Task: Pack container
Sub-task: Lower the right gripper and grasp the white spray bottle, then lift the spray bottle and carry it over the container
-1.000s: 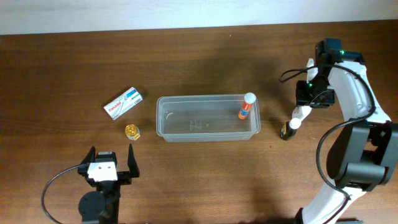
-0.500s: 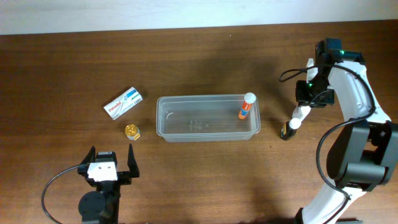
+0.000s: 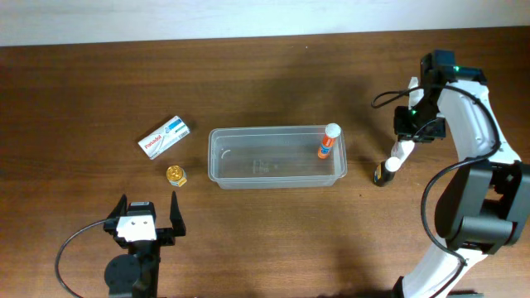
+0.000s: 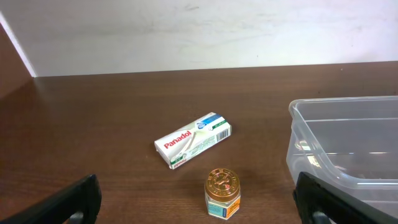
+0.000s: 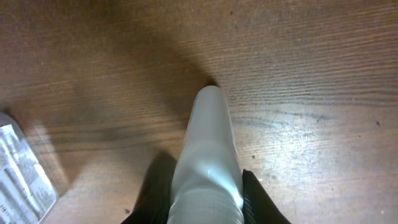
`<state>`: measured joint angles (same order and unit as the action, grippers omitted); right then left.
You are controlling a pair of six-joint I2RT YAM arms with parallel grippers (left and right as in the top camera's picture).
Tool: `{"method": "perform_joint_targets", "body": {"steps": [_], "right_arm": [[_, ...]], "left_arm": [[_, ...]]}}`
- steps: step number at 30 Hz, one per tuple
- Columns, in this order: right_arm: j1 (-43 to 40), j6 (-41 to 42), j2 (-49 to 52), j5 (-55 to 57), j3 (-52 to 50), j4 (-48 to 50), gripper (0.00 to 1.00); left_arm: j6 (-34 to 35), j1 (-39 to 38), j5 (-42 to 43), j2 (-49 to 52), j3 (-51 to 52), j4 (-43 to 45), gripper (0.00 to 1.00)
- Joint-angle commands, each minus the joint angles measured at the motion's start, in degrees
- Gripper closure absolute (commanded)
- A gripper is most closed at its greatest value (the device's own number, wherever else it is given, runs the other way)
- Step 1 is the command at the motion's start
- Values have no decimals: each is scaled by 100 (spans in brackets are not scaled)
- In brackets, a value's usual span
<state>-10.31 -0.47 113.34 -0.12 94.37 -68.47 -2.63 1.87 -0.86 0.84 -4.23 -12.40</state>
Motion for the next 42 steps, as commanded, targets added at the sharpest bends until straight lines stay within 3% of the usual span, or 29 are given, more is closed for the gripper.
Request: {"method": "perform_joint_targets", "body": {"steps": [1,12,18,26,36,42], "right_arm": [[-22,-20,-94,-188,496,-111,76],[0,-17,-1014,-570,1838,-931,76],[328,94,-1775,-570,2085,-1064,76],[1368,535,-2479,-564,2085,-1113,76],[3082,1200,-2490,-52,2083,-1344,76],[3694,1349,-2479,409,1965,-1495,76]], "left_arm": [[-92,28,-39,-39,50,24,1],[-92,28,-39,-39,50,22,1],[-92,28,-39,-39,50,22,1],[-92,28,-39,-39,50,24,1],[-92,28,-37,-39,50,24,1],[-92,28,-39,-39,50,24,1]]}}
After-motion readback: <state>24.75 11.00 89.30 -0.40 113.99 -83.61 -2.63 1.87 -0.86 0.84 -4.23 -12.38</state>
